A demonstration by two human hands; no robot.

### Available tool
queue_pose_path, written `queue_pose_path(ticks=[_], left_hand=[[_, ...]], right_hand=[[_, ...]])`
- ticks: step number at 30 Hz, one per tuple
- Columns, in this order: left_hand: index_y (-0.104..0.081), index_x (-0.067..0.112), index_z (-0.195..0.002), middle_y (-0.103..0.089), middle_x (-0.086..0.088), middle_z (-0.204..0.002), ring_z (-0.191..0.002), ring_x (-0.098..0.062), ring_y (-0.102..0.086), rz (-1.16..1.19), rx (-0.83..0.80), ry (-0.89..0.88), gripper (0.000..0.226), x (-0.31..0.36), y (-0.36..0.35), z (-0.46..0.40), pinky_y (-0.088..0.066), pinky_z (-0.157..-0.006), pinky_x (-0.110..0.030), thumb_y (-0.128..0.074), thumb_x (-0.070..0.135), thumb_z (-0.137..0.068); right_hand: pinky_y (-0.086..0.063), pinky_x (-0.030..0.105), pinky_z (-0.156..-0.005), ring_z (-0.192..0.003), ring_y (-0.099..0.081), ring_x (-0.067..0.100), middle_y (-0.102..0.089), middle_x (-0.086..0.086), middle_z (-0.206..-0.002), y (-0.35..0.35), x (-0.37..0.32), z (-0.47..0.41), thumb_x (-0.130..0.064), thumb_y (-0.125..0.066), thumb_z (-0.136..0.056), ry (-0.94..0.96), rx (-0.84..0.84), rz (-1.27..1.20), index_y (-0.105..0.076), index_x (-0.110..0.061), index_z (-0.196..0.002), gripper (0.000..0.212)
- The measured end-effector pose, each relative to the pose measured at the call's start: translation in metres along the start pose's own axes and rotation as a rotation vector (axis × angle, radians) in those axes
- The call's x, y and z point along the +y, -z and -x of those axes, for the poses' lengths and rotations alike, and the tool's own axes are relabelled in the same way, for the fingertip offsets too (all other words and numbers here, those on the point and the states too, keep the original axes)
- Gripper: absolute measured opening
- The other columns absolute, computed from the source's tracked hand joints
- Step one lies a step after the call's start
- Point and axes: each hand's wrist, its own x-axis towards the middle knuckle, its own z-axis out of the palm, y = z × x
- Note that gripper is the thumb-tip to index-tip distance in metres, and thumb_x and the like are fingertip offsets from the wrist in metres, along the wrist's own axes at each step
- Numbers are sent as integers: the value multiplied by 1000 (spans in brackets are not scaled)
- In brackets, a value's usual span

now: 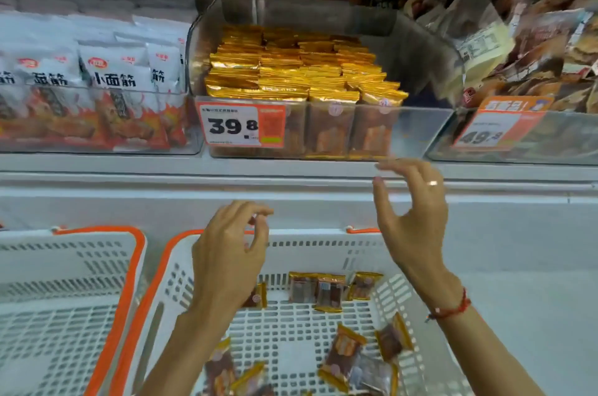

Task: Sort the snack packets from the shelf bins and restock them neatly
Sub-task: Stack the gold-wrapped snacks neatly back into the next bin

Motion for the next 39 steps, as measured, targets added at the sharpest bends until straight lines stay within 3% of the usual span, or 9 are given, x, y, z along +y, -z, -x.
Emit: queue_pose_path(ticks=[6, 12, 17, 21, 27, 29, 31, 34, 39], left_hand=[[-66, 25, -114, -64, 5, -119, -107, -15, -60, -187, -458, 327, 29, -112, -72, 104, -55, -77, -33, -57, 9, -93], [-40, 11, -144, -48, -9, -143, -129, -25, -48, -419, -732, 345, 66, -164, -108, 152, -44, -103, -35, -61, -3, -84], [-48, 12, -137, -56, -10, -129, -116, -28, -54, -559, -599, 284, 65, -170, -120, 152, -49, -95, -42, -75, 8, -78], [-54, 13, -125, -56, -8, -125, -116, -27, -49, -624, -575, 273, 55, -174, -126, 146, -47, -97, -41, -77, 29, -78], [-49, 27, -134, -55, 5, -127, -115, -18, -44, -752, -781, 140, 43, -166, -112, 127, -33, -95, -30, -50, 48, -95], [-58, 28, -125, -58, 5, -114, -106, -18, -49, -561, -806, 185, 34, -156, -99, 114, -35, -86, -31, -49, 45, -97], [-62, 26, -115, -59, 2, -101, -91, -17, -57, -149, -843, 506, 22, -137, -90, 99, -42, -76, -31, -55, 34, -96], [-56, 15, -101, -62, -5, -90, -75, -17, -61, 520, -889, 1107, 5, -101, -81, 81, -48, -71, -33, -57, 14, -96], [-59, 11, -120, -67, -12, -106, -93, -25, -64, 1036, -725, 1303, 34, -53, -74, 83, -54, -82, -38, -43, 36, -102]], right_hand=[[-54, 37, -63, -90, -64, 30, -66, 7, -102, -72, 67, 165, -7, -70, -78, -86, -634, 170, -65, -14, -110, 33], [-49, 48, -97, -119, -55, 32, -54, 10, -136, -130, 86, 219, -5, -77, -70, -5, -933, 351, -46, -9, -139, 75], [-47, 38, -75, -89, -52, 27, -59, 8, -98, -157, 85, 215, -20, -83, -69, -19, -811, 431, -66, -13, -101, 38], [-44, 35, -64, -85, -60, 30, -64, 9, -90, -145, 81, 209, -25, -73, -82, -14, -974, 239, -62, -10, -91, 20], [-39, 17, -53, -56, -53, 3, -58, -14, -59, -102, 68, 202, -26, -65, -92, -773, -963, -279, -64, -18, -90, 8], [-54, 23, -65, -64, -61, 5, -64, -12, -63, -89, 59, 192, -20, -65, -91, -1112, -871, -546, -69, -14, -89, 7], [-58, 25, -76, -69, -62, 10, -63, -2, -71, -79, 48, 182, -15, -62, -93, -1297, -758, -714, -67, -8, -90, 9], [-54, 19, -73, -82, -68, 4, -72, -8, -89, -68, 31, 169, -8, -62, -91, -992, -525, -646, -70, -12, -102, 13], [-48, 28, -98, -119, -58, 15, -63, -2, -128, -56, 21, 176, -10, -66, -87, -65, -594, -199, -69, -22, -118, 34]])
